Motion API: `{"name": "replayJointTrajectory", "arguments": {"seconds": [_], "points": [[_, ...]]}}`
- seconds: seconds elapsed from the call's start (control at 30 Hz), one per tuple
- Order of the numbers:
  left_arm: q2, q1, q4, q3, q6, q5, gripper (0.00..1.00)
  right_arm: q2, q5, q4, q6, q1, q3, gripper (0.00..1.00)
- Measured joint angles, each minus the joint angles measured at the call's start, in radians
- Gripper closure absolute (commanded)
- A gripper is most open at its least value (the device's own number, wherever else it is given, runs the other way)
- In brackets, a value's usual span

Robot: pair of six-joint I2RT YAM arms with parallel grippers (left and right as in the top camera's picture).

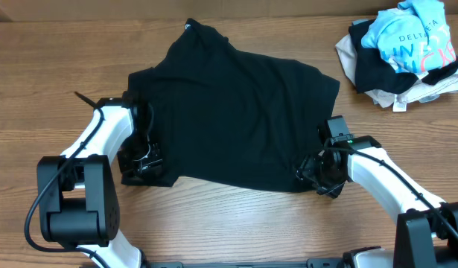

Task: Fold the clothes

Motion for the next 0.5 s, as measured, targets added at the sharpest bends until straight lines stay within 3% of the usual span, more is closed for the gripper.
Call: {"name": "replayJointTrajectory", "arguments": {"seconds": [0.3, 0.5], "points": [[0.0, 0.028, 0.02, -0.028, -0.02, -0.021, 0.64, 0.0, 0.008, 0.048, -0.022, 0.0, -0.006, 0.34], [0.0, 0.027, 0.062, -0.105, -0.02, -0.019, 0.55, 0.0, 0.01, 0.069, -0.039, 0.0, -0.006, 0.34]]}}
